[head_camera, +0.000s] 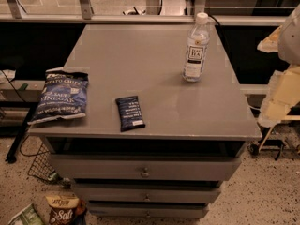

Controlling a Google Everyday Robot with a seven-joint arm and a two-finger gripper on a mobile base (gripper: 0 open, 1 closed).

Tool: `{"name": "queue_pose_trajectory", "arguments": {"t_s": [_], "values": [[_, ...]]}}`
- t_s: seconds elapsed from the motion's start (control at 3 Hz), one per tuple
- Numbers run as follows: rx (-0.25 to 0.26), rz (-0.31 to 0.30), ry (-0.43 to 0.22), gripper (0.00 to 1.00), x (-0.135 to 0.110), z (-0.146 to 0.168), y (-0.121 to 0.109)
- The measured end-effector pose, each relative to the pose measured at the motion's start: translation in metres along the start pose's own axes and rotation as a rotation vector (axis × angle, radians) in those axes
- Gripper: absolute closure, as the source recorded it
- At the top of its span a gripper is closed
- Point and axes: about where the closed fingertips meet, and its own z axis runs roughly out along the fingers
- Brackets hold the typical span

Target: Move blue plastic bottle near rxbar blueberry

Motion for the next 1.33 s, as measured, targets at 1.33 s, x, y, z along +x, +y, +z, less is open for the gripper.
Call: {"name": "queue_pose_trajectory", "arguments": {"t_s": [1.33], "values": [[0.051, 0.184, -0.391, 0.0, -0.012, 0.061, -0.124]]}}
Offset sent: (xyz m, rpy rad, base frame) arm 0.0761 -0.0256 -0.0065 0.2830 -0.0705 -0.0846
